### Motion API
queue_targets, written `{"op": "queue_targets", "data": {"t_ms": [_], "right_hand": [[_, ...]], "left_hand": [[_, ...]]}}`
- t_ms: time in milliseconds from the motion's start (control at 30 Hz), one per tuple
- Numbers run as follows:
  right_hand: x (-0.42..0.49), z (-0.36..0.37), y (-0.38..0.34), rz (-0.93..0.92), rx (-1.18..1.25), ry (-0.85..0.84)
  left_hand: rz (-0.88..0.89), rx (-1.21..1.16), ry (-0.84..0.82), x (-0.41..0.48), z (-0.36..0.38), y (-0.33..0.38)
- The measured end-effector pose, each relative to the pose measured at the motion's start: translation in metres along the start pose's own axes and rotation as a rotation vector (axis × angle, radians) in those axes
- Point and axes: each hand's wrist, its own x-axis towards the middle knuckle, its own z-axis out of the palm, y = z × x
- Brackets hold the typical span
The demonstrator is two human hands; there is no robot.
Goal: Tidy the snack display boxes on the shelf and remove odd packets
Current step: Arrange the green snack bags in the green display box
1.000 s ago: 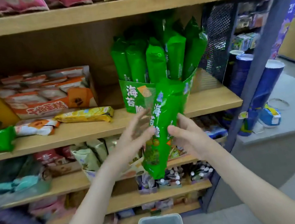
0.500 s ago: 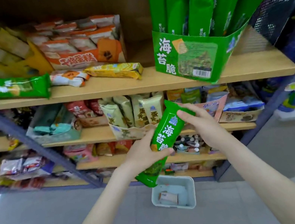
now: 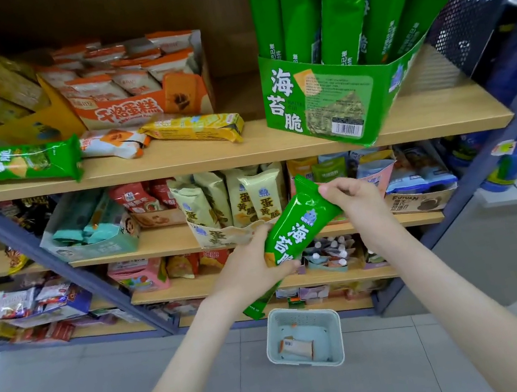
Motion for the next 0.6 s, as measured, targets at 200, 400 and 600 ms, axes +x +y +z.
{"op": "queue_targets", "data": {"t_ms": [200,400,600], "right_hand": [[-0.010,0.007,0.004,-0.043,-0.088,-0.597],[-0.022,0.027,0.015,0.023,0.014,-0.565],[-0.019,0.038,0.008,-0.031,-0.003,-0.448]], "left_hand": [[-0.155,-0.782,0.303,0.015,-0.010,0.017],[-0.392,-1.337,0.558,0.034,-0.029,0.011],[-0.395,-1.407,0.593,0.038,-0.025,0.012]]}}
